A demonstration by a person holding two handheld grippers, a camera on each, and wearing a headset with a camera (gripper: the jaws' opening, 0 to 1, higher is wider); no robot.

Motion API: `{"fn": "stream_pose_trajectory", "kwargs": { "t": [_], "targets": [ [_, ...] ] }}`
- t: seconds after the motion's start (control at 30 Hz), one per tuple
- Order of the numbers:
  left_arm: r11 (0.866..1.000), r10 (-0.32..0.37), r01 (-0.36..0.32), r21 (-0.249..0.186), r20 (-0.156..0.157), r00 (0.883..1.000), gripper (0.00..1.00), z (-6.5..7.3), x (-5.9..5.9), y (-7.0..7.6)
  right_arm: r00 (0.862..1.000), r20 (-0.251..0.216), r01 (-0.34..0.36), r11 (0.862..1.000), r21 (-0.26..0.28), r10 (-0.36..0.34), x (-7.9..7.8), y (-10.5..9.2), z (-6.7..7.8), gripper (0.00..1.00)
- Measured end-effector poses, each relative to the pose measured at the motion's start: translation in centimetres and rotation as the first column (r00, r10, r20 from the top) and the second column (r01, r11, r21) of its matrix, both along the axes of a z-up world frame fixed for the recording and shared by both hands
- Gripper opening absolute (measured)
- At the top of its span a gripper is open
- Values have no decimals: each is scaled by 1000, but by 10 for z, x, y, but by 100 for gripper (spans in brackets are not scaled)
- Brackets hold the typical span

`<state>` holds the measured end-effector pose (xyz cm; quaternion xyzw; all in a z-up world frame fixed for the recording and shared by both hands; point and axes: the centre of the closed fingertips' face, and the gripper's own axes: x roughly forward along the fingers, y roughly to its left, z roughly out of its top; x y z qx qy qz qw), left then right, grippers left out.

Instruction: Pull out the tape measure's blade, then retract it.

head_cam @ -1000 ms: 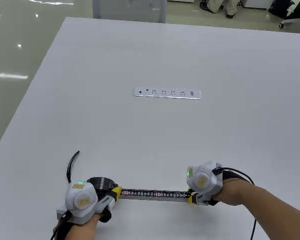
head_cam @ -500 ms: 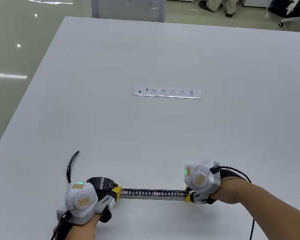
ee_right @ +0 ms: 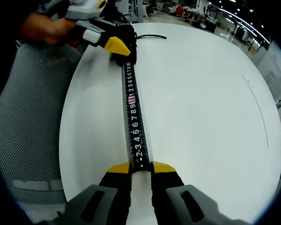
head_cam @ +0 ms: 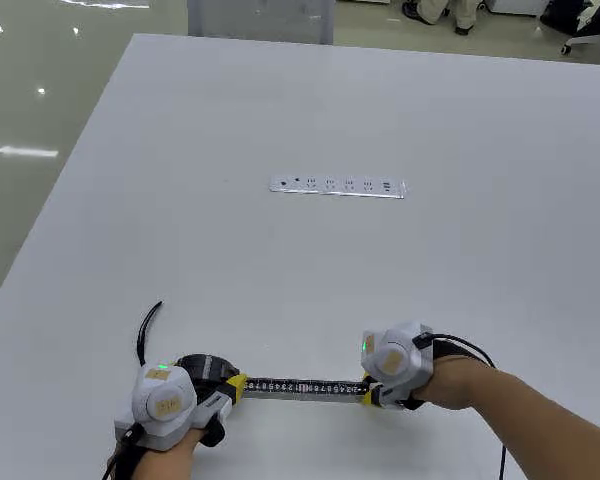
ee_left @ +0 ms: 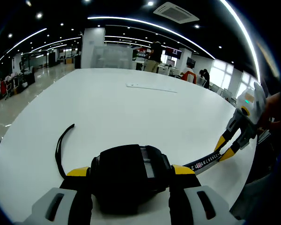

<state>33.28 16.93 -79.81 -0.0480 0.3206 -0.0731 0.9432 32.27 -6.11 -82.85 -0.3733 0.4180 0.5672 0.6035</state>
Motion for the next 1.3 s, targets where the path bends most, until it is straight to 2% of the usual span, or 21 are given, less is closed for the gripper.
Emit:
{"fn": "stream_pose_trajectory", "kwargs": {
  "t": [0.47,1.3],
  "targets": [
    [1000,4,-4,1,-8,1000,63,-1,-1,-1,1000,5,6,1000,6,-7,1,3,0,14],
    [1000,4,-4,-5,-21,1000,63,-1,-1,-1,1000,12,7,999,35,-7,0,22,0,14]
  ]
}}
